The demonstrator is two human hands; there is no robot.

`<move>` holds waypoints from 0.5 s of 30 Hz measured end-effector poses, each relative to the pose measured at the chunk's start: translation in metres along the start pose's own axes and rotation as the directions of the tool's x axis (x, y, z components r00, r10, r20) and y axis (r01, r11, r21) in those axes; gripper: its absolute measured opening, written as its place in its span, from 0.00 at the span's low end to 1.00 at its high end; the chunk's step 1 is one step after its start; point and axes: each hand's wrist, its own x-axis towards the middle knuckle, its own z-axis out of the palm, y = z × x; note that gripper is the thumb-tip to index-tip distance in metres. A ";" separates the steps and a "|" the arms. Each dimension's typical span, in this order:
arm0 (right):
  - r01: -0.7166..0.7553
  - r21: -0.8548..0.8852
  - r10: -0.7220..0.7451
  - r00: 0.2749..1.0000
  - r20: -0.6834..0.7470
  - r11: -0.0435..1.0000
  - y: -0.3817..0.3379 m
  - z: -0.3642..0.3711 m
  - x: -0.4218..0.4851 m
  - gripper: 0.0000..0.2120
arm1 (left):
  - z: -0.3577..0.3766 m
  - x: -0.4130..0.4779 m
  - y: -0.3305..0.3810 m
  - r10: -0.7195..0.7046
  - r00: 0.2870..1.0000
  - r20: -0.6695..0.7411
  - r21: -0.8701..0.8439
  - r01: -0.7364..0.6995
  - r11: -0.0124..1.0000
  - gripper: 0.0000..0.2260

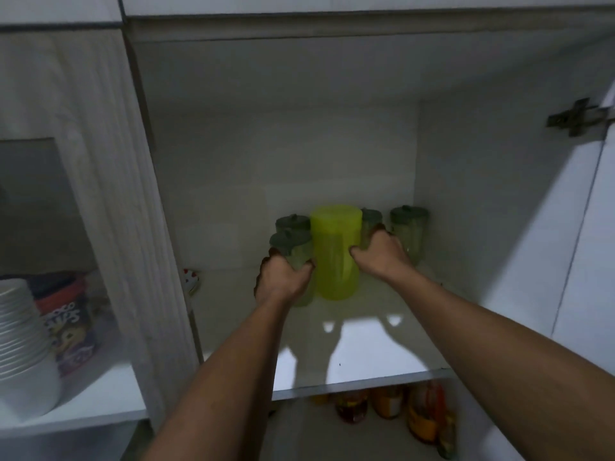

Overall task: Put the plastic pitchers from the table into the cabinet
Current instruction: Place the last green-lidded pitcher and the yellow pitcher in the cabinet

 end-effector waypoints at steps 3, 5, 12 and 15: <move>0.023 0.029 -0.023 1.000 0.007 0.999 0.012 -0.022 -0.027 0.24 | -0.003 -0.025 0.016 0.110 0.994 0.019 -0.031 -0.109 0.994 0.31; 0.035 0.021 -0.034 0.999 -0.013 0.999 0.022 -0.042 -0.046 0.22 | -0.003 -0.046 0.031 0.175 0.983 0.057 -0.007 -0.174 0.985 0.27; 0.061 -0.033 -0.064 0.993 -0.099 0.998 0.076 -0.137 -0.135 0.16 | 0.010 -0.156 0.102 0.428 0.890 0.157 0.047 -0.440 0.897 0.21; 0.071 -0.061 -0.080 0.984 -0.157 0.996 0.107 -0.188 -0.190 0.15 | 0.020 -0.222 0.137 0.511 0.842 0.175 0.006 -0.520 0.854 0.20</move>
